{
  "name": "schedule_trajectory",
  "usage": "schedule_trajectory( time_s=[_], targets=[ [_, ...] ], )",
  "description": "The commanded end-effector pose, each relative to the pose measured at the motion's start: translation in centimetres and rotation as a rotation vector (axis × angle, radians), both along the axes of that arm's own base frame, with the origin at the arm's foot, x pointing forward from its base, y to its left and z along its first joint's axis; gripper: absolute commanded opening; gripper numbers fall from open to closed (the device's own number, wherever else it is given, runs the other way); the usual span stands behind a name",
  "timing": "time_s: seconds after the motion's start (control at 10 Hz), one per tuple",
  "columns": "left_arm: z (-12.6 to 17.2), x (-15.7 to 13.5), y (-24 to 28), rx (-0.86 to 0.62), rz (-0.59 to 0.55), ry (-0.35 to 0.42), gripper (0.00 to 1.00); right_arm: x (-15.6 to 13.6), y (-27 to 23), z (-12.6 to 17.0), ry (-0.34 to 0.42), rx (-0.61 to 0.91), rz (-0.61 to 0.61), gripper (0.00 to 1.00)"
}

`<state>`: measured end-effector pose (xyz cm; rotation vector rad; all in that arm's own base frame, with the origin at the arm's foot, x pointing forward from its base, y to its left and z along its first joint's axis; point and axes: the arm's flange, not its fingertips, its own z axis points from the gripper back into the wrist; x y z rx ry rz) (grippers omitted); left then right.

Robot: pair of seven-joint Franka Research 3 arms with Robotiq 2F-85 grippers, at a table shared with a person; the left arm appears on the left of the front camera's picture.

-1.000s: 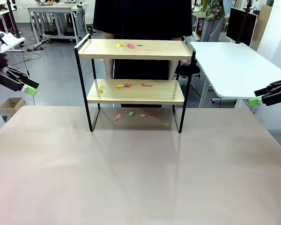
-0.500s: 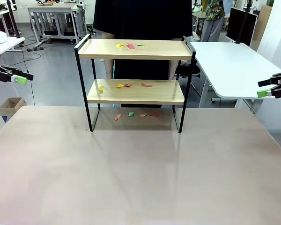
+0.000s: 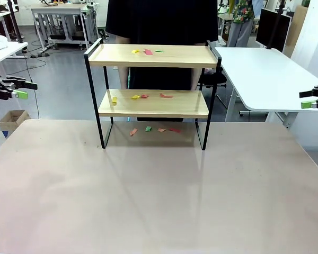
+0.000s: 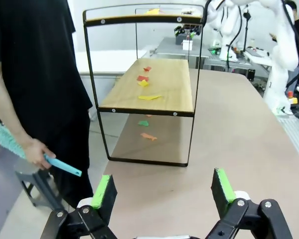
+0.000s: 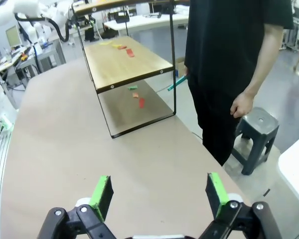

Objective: Clean the shelf.
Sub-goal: Pick up the Duster handed by the human.

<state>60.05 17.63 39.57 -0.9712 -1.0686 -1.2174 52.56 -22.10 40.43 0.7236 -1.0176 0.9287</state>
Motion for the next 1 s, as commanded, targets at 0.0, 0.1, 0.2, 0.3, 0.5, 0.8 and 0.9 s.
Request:
schedule_trajectory(
  time_s=[0.0,0.1,0.2,0.3,0.5,0.8,0.9],
  targets=[
    [-0.5,0.8,0.3,-0.056,-0.046,-0.057,1.0,0.9,-0.6,-0.7,-0.057,0.054,0.018,1.0],
    [-1.1,0.9,0.2,-0.068,-0.062,-0.058,1.0,0.9,-1.1,-1.2,-0.08,0.073,0.01,1.0],
    [-1.6,1.0,0.1,-0.073,-0.056,-0.06,1.0,0.9,-1.4,-1.6,-0.095,0.09,0.011,1.0],
    [-1.8,1.0,-0.1,-0.079,-0.054,-0.064,1.0,0.8,-1.6,-1.8,-0.104,0.104,0.006,1.0],
    [-1.9,1.0,-0.1,-0.102,-0.06,-0.07,1.0,0.7,-2.0,-1.9,-0.118,0.125,0.0,1.0],
    [-1.6,0.6,0.1,-0.154,-0.065,-0.083,1.0,0.7,-2.2,-1.3,-0.16,0.156,-0.002,1.0],
    [-1.5,0.7,0.1,-0.156,-0.061,-0.095,1.0,0.6,-2.4,-1.1,-0.171,0.166,-0.004,1.0]
  ],
)
